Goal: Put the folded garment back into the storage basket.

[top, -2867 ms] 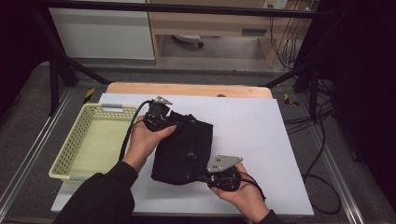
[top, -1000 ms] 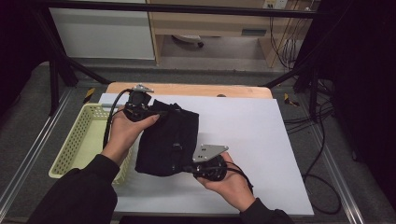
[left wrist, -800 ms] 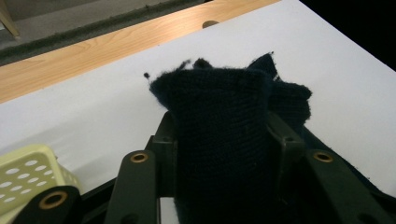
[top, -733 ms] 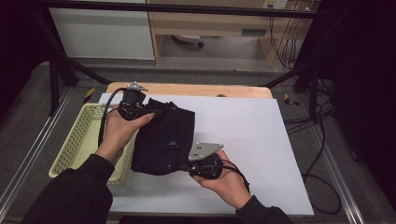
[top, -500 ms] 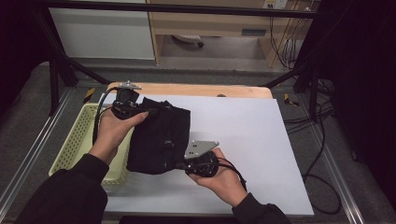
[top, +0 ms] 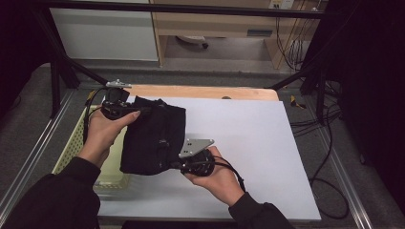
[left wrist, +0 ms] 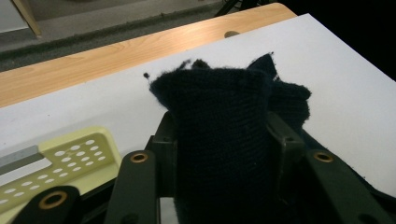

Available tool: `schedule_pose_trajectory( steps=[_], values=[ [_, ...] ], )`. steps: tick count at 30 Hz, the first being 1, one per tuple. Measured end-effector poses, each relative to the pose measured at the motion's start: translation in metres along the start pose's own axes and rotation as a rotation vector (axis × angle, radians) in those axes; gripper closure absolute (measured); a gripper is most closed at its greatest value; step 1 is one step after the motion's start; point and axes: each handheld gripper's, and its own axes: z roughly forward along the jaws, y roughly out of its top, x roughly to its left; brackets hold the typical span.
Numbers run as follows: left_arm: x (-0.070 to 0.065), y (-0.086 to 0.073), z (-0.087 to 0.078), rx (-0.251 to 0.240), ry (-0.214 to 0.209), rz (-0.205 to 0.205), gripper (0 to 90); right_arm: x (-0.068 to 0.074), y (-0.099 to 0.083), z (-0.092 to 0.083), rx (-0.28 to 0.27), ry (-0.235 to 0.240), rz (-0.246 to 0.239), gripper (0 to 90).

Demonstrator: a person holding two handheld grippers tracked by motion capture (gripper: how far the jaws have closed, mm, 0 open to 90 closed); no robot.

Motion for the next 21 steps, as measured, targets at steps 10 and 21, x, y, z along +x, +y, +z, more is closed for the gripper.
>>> schedule_pose_trajectory(
  steps=[10, 21],
  values=[
    [0.013, -0.004, -0.012, -0.021, 0.014, -0.025, 55.3, 0.002, 0.012, 0.011, -0.007, 0.007, -0.011, 76.2],
    [0.026, -0.009, -0.026, -0.044, 0.025, -0.051, 55.3, 0.006, 0.024, 0.020, -0.020, 0.014, -0.023, 76.1]
  ],
)
